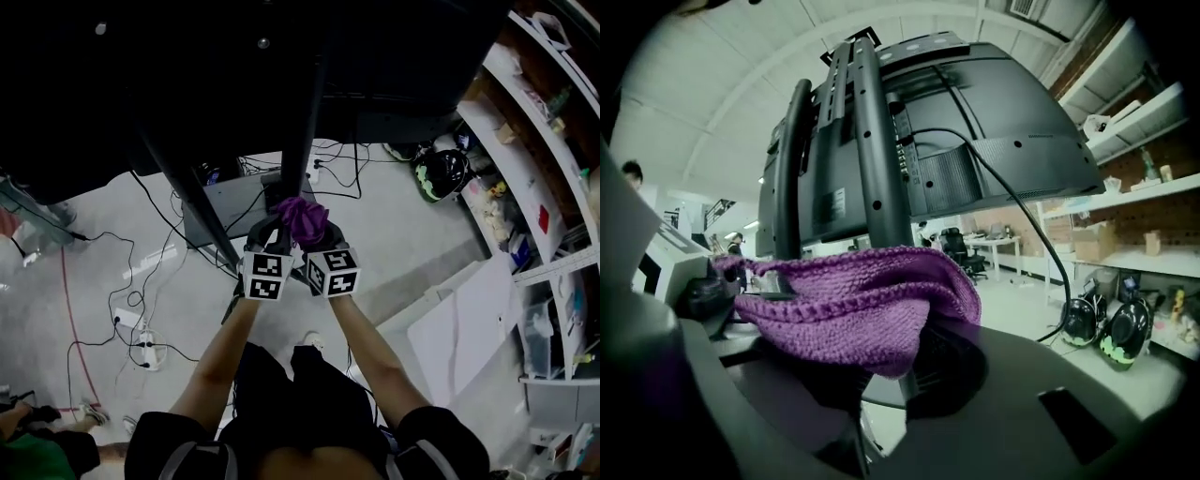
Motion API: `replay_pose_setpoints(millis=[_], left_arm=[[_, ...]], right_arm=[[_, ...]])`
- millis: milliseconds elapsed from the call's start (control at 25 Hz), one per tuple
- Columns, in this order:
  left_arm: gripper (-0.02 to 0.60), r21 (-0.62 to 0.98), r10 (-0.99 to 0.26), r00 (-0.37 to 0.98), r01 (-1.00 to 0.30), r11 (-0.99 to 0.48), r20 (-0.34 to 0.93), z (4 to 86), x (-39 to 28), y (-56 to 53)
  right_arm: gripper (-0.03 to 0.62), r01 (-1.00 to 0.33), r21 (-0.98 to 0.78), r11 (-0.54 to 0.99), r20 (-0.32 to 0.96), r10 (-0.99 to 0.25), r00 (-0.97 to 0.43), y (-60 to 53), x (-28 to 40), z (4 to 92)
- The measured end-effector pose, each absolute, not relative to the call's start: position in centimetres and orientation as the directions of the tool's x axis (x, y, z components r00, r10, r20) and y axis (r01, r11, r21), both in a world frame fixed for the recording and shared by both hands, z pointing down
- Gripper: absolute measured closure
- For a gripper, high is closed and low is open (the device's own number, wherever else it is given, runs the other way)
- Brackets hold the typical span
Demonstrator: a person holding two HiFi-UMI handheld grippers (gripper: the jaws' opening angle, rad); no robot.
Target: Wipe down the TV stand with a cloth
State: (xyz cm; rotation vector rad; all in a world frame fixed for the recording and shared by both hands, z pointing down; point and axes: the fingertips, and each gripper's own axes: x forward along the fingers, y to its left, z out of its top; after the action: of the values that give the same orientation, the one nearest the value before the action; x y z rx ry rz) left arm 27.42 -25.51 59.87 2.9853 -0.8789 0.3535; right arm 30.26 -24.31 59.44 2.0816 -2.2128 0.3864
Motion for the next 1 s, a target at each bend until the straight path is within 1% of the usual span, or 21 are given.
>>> replay_pose_setpoints(millis=[280, 440, 560, 760, 880, 1000], left_arm=[[0.575, -0.101, -0.582, 0.806, -0.574, -0.813, 0.109, 56.4, 24.6, -18.6], [0.575, -0.105, -0.617, 0.783, -0.609, -0.787, 0.079, 53.0, 22.8, -14.5], [0.575, -0.104, -0.620, 0.781, -0.612, -0.784, 0.072, 51.5, 22.1, -12.4], [0.575, -0.061, -0.636, 0.766, -0.634, -0.771, 0.093, 51.5, 21.8, -10.5], [0.575, -0.047, -0.648, 0.754, -0.647, -0.761, 0.103, 52.0, 22.0, -10.4], [0.575, -0.032, -0.658, 0.745, -0.659, -0.751, 0.107, 52.7, 22.0, -10.9]], right_arm=[[0.530, -0.991, -0.056, 0.123, 0.130, -0.983, -0.130, -17.3, 26.8, 55.6], [0.530, -0.986, -0.045, 0.158, 0.075, -0.984, -0.161, -13.2, 25.3, 52.8], [0.530, -0.981, -0.051, 0.185, 0.045, -0.981, -0.188, -10.9, 24.7, 51.3], [0.530, -0.973, -0.123, 0.195, 0.017, -0.980, -0.198, -8.7, 25.3, 50.0], [0.530, -0.976, -0.131, 0.176, 0.024, -0.983, -0.181, -8.5, 26.6, 50.0], [0.530, -0.979, -0.147, 0.140, 0.058, -0.987, -0.150, -8.4, 28.2, 50.4]])
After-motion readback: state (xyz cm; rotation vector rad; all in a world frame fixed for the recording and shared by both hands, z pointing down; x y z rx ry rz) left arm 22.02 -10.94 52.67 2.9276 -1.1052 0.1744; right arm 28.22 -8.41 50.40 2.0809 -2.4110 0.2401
